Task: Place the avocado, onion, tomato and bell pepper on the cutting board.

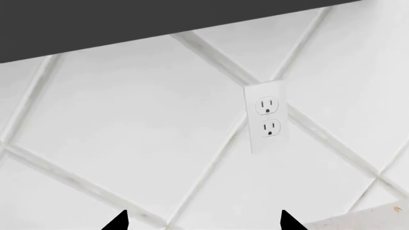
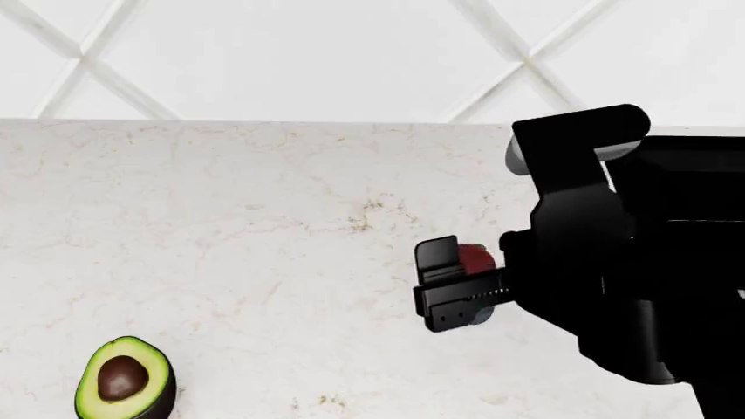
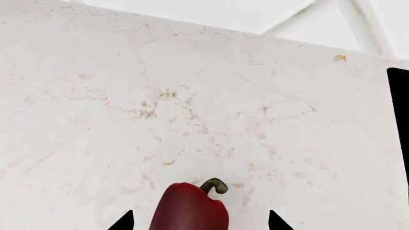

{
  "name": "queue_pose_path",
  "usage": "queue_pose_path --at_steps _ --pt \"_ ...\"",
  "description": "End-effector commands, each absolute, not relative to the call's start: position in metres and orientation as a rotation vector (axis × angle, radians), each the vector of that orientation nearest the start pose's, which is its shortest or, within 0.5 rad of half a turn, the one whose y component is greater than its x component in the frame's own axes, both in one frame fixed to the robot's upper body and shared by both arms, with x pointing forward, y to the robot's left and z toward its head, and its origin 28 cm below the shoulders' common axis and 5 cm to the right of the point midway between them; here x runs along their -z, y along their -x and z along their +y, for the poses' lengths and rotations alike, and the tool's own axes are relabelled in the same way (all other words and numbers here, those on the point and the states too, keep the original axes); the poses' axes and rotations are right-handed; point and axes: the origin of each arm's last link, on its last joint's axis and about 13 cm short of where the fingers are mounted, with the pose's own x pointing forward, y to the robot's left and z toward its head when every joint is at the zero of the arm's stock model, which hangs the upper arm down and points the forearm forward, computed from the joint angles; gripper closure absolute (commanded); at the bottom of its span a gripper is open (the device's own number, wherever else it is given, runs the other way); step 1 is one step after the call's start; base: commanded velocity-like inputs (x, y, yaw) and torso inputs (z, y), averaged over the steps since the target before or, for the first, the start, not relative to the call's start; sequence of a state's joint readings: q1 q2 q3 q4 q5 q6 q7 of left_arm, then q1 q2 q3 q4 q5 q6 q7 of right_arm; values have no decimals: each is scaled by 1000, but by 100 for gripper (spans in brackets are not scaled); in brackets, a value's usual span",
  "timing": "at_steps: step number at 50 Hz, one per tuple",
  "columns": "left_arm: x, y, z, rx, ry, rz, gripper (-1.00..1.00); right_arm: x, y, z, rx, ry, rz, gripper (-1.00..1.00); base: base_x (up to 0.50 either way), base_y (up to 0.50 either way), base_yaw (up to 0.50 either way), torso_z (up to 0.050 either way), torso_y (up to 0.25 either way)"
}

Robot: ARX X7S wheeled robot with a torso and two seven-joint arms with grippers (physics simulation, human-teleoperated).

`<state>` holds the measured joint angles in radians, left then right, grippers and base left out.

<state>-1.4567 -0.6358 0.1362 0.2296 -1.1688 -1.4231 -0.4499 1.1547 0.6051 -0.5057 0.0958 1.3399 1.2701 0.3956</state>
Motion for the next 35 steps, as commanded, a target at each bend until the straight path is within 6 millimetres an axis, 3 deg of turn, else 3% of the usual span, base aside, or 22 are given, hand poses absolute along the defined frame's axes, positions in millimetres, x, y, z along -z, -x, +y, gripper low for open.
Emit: queue_pose_path --at_steps 1,32,33,35 --pt "-383 -256 281 150 -147 -140 -100 -234 -318 -141 -388 23 551 -100 0 0 0 0 0" --pt "-375 -256 283 142 -153 -128 -100 -197 -324 -131 -399 28 610 -100 0 0 0 0 0" --pt "-376 -255 283 143 -157 -129 -100 -200 -323 -131 -401 35 598 100 0 0 0 0 0" --pt "-376 -255 283 142 -160 -131 -100 -205 -322 -132 -394 56 572 100 0 0 0 0 0"
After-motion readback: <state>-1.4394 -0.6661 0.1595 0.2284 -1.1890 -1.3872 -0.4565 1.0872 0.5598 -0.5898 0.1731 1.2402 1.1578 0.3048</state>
